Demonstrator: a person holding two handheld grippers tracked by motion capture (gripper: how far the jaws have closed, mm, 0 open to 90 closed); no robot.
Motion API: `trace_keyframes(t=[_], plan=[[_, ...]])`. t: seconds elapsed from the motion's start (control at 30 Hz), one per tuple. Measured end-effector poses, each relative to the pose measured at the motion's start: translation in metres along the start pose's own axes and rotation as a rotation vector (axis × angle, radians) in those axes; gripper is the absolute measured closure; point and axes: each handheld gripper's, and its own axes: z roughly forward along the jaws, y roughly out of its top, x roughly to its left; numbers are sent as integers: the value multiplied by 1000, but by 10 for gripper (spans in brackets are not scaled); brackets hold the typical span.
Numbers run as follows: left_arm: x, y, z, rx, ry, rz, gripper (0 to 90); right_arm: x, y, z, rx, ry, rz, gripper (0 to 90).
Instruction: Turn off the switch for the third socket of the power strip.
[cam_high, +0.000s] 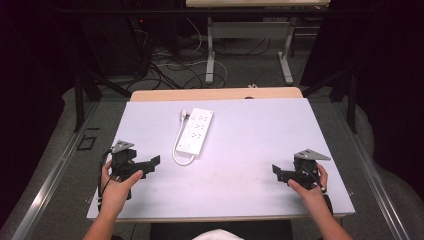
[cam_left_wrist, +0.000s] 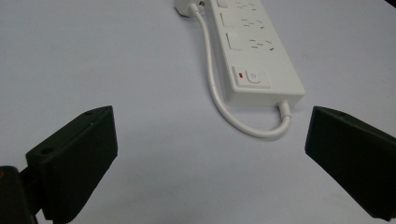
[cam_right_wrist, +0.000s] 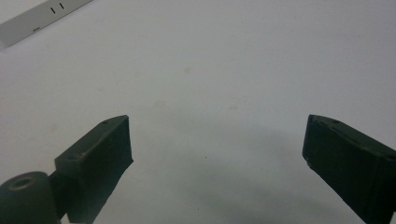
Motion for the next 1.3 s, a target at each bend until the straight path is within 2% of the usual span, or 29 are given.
trace_keyframes(t=[0.13, 0.2, 0.47, 0.6, 0.67, 0.8, 0.97, 1.3], plan=[[5, -8, -2, -21, 10, -10, 23, 0, 0, 0, 2, -2, 5, 76], [7, -10, -4, -19, 20, -3, 23, 0, 0, 1, 5, -3, 7, 76], [14, -21, -4, -23, 35, -26, 23, 1, 0, 3, 8, -6, -4, 76], [16, -26, 1, -25, 31, -35, 23, 1, -1, 4, 12, -12, 1, 76], [17, -27, 2, -9, 27, -31, 23, 0, 0, 4, 12, -12, 0, 76], [17, -29, 5, -18, 17, -45, 18, 0, 0, 4, 12, -11, 11, 76], [18, -30, 5, -14, 11, -57, 16, -1, 0, 4, 11, -11, 1, 76], [19, -32, 7, 1, 24, -28, 9, -1, 0, 5, 18, -10, 8, 76]])
